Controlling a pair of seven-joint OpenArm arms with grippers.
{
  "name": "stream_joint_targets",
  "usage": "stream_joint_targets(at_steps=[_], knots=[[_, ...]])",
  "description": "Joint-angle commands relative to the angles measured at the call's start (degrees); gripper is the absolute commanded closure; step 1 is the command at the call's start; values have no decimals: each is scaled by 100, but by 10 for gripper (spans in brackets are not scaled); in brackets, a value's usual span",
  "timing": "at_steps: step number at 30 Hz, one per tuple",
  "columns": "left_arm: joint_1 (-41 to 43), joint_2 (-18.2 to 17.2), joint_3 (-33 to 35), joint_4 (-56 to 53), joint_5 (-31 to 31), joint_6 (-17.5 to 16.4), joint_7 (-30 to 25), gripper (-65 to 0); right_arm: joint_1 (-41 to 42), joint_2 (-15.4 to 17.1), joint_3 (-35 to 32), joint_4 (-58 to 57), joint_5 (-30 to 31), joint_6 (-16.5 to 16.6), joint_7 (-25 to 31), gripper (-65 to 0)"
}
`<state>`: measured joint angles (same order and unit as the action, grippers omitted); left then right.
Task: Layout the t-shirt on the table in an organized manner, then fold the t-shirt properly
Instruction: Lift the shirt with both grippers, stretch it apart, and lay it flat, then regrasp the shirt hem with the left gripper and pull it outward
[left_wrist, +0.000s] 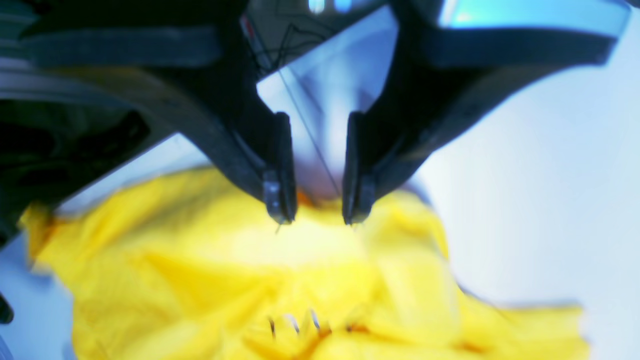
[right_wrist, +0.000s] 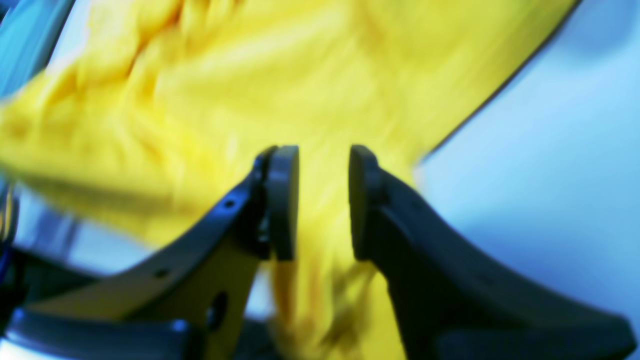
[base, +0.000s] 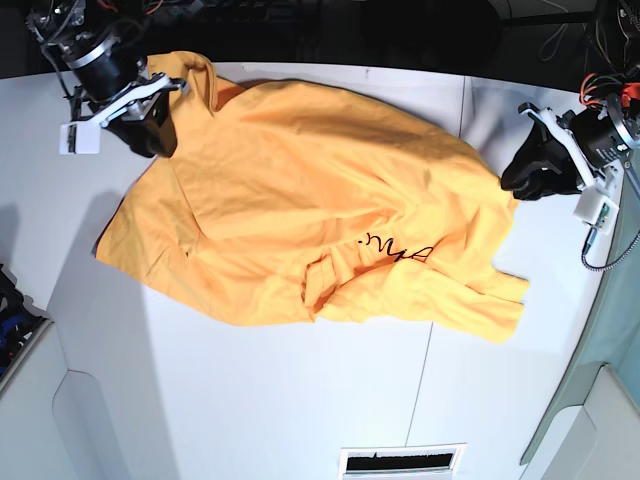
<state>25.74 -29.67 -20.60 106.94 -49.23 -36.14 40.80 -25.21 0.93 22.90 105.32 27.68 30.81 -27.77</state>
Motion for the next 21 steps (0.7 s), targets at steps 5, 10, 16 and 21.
stream_joint_targets(at_steps=[5, 10, 16, 21], knots=[[-271, -98, -116, 101, -212, -74, -116, -237, 511, 17, 479, 76, -15, -101, 94, -293], [-459, -92, -116, 92, -107, 0, -433, -305, 1134, 22, 629, -258, -675, -710, 179, -295], [-960, -81, 247, -173, 544, 365, -894, -305, 1947, 17, 619, -1646, -859, -833, 396, -295], [-1917, -63, 1469, -951, 1222, 369, -1268, -305, 2284, 11, 518, -2411, -413, -273, 271, -295]])
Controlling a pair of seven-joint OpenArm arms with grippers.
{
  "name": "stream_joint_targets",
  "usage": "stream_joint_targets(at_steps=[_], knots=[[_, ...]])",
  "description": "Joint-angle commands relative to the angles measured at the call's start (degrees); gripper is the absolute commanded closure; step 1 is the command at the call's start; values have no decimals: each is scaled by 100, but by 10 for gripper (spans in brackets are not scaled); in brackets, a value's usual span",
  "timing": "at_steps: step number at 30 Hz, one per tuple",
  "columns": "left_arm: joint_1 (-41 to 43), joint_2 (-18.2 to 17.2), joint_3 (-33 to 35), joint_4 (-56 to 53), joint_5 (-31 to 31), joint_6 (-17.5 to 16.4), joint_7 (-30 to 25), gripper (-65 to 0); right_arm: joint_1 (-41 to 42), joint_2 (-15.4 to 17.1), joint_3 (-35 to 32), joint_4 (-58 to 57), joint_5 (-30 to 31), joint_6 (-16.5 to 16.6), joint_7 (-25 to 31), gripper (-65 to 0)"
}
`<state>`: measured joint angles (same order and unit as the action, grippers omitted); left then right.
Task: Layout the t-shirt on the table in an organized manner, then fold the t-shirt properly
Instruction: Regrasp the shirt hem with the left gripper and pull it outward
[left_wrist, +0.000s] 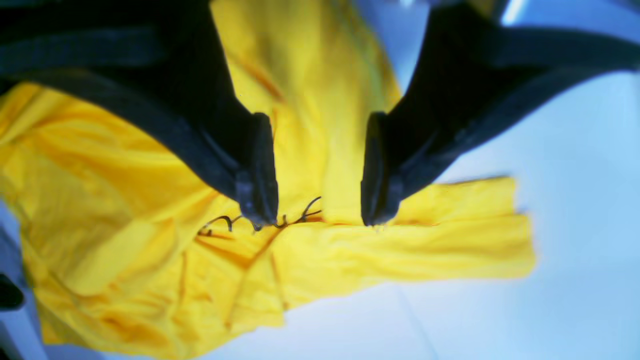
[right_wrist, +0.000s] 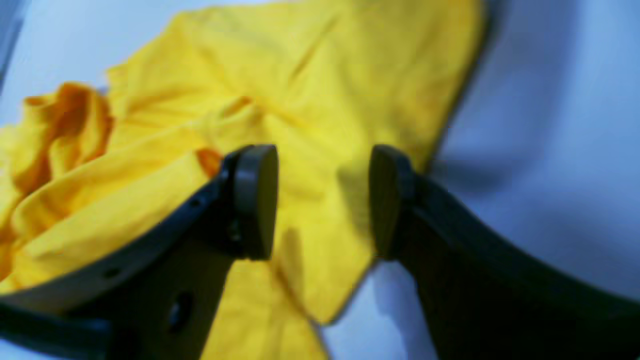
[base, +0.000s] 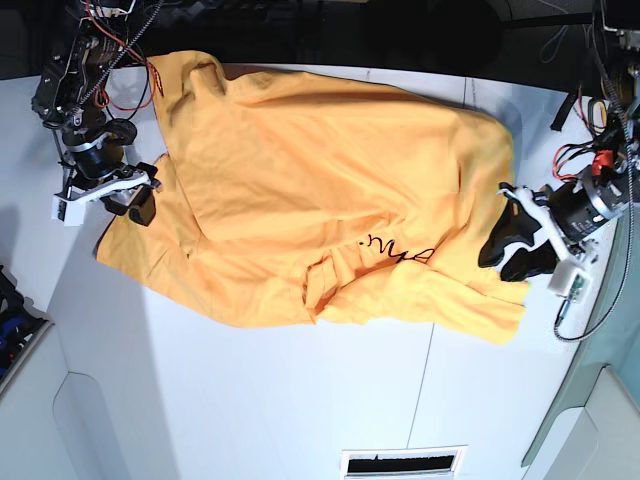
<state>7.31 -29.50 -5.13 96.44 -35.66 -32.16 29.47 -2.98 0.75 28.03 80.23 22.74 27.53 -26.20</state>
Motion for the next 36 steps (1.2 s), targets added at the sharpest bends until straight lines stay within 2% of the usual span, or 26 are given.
stream_joint_targets(at_steps=[1, 3, 5, 9, 12, 15, 17, 20, 23, 27, 33, 35, 36], knots=[[-275, -57, 190, -20, 70, 15, -212, -305, 59, 9, -11, 118, 245, 216, 28, -295], [-671, 24, 748, -170, 437, 210, -278, -305, 57, -55, -15, 201, 566, 452, -225, -295], [-997, 151, 1246, -262, 774, 407, -323, -305, 57, -166, -20, 295, 713, 487, -474, -295], [-1506, 494, 2028, -667, 1443, 800, -619, -305, 39, -466, -76, 319, 704, 509, -601, -294], [-1808, 785, 2374, -1200, 1910, 927, -859, -305, 39, -682, -188, 319, 546, 535, -599, -294], [-2133, 1005, 2645, -1746, 2299, 1235, -1047, -306, 42, -763, -396, 319, 387, 533, -581, -294], [-2330, 1067, 2741, -2059, 2441, 1357, -1211, -306, 42, -758, -549, 319, 269, 531, -577, -294], [-2533, 1078, 2809, -2441, 2435, 1327, -1305, -306, 39, -758, -726, 319, 103, 531, -577, -295], [-2570, 1169, 2811, -2745, 2417, 1156, -1451, -306, 42, -758, -841, 319, 57, 531, -577, -295], [-2568, 1360, 2811, -3202, 2549, 1154, -1692, -346, 31, -763, -905, 315, 7, 529, -581, -295], [-2577, 1519, 2811, -3530, 2695, 1235, -1967, -345, -149, -761, -905, 295, -2, 529, -575, -295], [-2599, 1523, 2811, -3585, 2726, 1491, -2028, -324, -201, -761, -905, 291, -7, 529, -577, -295], [-2605, 1523, 2811, -3609, 2728, 1606, -2065, -269, -225, -758, -905, 291, -2, 529, -575, -295]])
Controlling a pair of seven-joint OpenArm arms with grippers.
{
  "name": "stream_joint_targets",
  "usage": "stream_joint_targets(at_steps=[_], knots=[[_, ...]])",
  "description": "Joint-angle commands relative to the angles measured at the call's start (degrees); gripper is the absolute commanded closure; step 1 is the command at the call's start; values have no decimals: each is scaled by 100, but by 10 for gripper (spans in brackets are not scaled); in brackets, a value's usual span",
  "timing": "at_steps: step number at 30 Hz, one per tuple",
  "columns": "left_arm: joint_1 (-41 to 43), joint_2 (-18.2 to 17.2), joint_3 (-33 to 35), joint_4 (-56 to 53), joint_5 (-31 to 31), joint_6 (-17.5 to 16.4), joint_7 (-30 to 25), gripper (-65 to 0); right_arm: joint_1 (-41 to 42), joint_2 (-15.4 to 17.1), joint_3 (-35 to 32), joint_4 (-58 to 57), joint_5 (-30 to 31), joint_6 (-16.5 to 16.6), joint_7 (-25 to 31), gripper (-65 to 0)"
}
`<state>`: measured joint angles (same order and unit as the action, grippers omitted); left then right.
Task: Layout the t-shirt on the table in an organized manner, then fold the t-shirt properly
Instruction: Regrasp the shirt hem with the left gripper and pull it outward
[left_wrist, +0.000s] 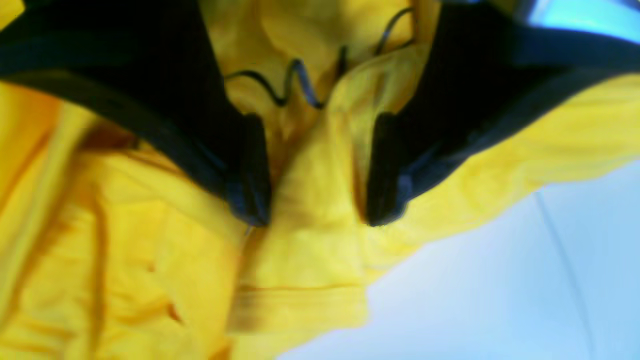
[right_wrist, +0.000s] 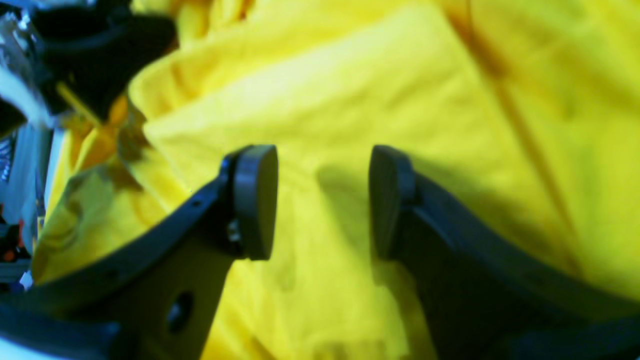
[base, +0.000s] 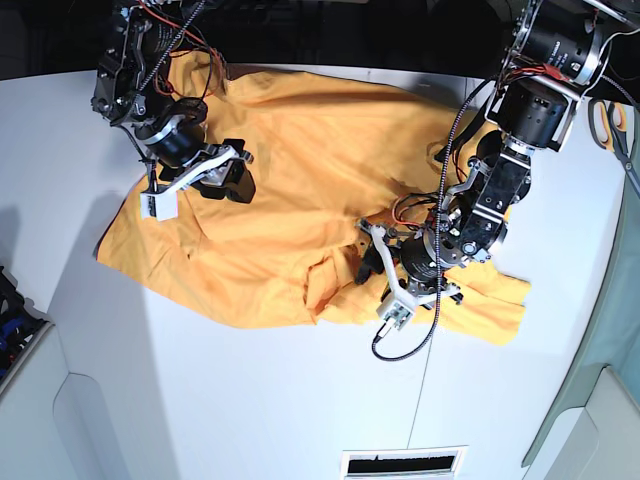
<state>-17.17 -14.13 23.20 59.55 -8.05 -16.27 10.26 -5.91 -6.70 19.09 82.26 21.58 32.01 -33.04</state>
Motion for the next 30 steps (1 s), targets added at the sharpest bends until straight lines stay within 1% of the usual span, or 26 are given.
stream_joint_targets(at_steps=[1, 3, 7, 9, 10, 11, 14, 16, 18, 22, 27, 29, 30], knots=[[-173, -13, -22, 68, -24, 142, -175, -183, 46, -13, -11, 87, 111, 81, 109, -295], [-195, -15, -24, 66, -24, 348, -192, 0, 17, -13, -11, 87, 107, 81, 107, -295], [-446, -28, -24, 70, 9, 669, -92, 0, -85, -13, -11, 87, 39, 79, 109, -295], [-654, -55, -24, 70, 20, 678, 17, 0, -188, -13, -9, 87, -13, 76, 114, -288], [-756, -90, -24, 70, 22, 660, 81, 0, -249, -13, -9, 87, -20, 76, 146, -270], [-859, -114, -24, 70, 22, 658, 120, 0, -323, -13, -9, 87, -20, 76, 179, -237], [-1119, -181, -24, 70, 24, 660, 173, 0, -535, 15, -9, 87, -39, 74, 282, -84], [-1257, -260, -24, 70, 33, 658, 184, 0, -651, 57, -9, 87, -66, 72, 341, 0], [-1386, -321, -24, 70, 118, 658, 181, 0, -721, 136, -9, 87, -61, 66, 350, 0], [-1676, -444, -24, 70, 479, 656, 214, 0, -769, 339, -4, 87, -66, 55, 343, 0], [-1969, -662, -24, 70, 490, 656, 378, 0, -833, 544, -4, 87, -90, 55, 343, 0], [-1978, -769, -24, 70, 490, 570, 435, 0, -859, 603, -4, 87, -81, 55, 345, 0], [-1969, -817, -24, 70, 476, 400, 468, 0, -859, 623, -2, 87, -83, 55, 343, 0]])
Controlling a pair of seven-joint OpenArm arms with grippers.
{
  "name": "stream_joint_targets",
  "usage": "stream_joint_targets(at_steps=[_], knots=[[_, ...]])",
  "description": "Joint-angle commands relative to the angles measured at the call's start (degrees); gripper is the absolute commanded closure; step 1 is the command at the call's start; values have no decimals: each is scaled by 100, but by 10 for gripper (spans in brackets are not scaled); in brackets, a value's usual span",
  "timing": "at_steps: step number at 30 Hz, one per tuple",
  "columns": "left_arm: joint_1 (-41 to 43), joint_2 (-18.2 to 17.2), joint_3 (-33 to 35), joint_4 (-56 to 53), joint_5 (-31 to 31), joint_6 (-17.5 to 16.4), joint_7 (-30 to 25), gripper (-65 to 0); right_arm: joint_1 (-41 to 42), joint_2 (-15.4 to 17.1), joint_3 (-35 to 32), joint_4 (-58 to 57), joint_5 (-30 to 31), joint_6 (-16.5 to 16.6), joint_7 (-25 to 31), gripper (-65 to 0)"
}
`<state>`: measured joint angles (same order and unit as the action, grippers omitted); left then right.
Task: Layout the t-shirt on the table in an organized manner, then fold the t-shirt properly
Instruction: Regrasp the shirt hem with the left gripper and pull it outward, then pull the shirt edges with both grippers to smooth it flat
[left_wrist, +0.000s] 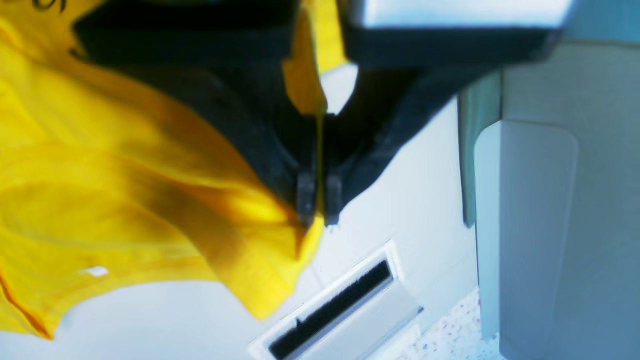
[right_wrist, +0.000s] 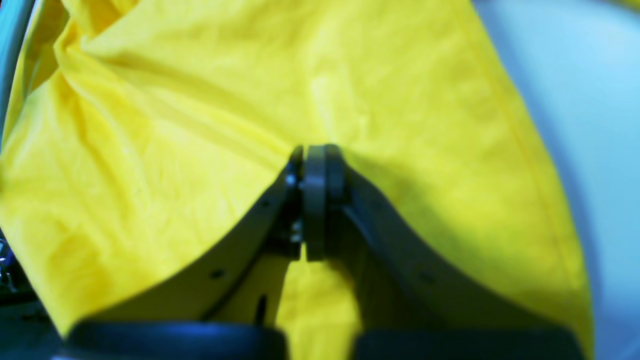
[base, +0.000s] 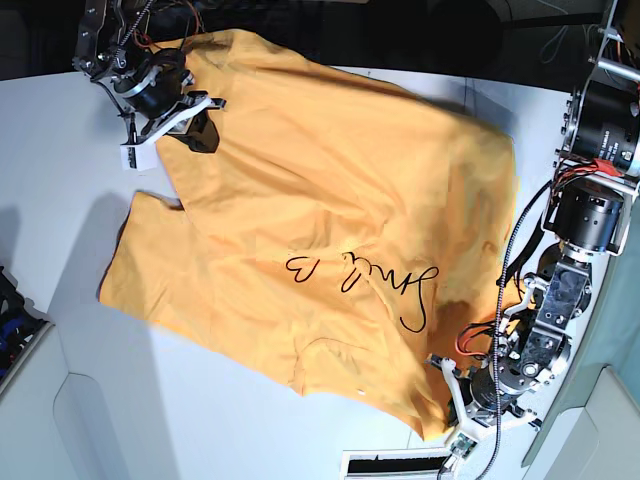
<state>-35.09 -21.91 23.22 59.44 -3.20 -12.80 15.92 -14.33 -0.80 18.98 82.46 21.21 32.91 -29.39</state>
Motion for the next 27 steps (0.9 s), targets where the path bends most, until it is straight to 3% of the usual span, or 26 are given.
stream_joint_targets(at_steps=[1, 4, 7, 8, 10, 12, 16, 27], knots=[[-153, -81, -26, 81, -28, -120, -57, 0, -17, 52, 7, 68, -44, -35, -20, 0], [-61, -98, -26, 81, -63, -474, 0, 0, -15, 107, 7, 68, -44, -35, -13, 0], [94, -96, -26, 81, -155, -485, -24, 0, -17, 109, 7, 68, -42, -35, -11, 0], [155, -96, -26, 81, -245, -485, -20, -30, -17, 109, 7, 68, -17, -35, -11, 0], [289, -98, -26, 81, -385, -483, -11, -166, -15, 111, 9, 70, 127, -35, 9, 0], [369, -96, -26, 81, -522, -479, 256, -254, -11, 111, 7, 72, 236, -35, 79, -17], [365, -114, -39, 83, -942, -479, 693, -260, 68, 111, 17, 107, 306, -35, 114, -179], [385, -894, -42, 94, -1840, -610, 706, -260, 146, 107, 17, 1145, 479, -33, 109, -189]])
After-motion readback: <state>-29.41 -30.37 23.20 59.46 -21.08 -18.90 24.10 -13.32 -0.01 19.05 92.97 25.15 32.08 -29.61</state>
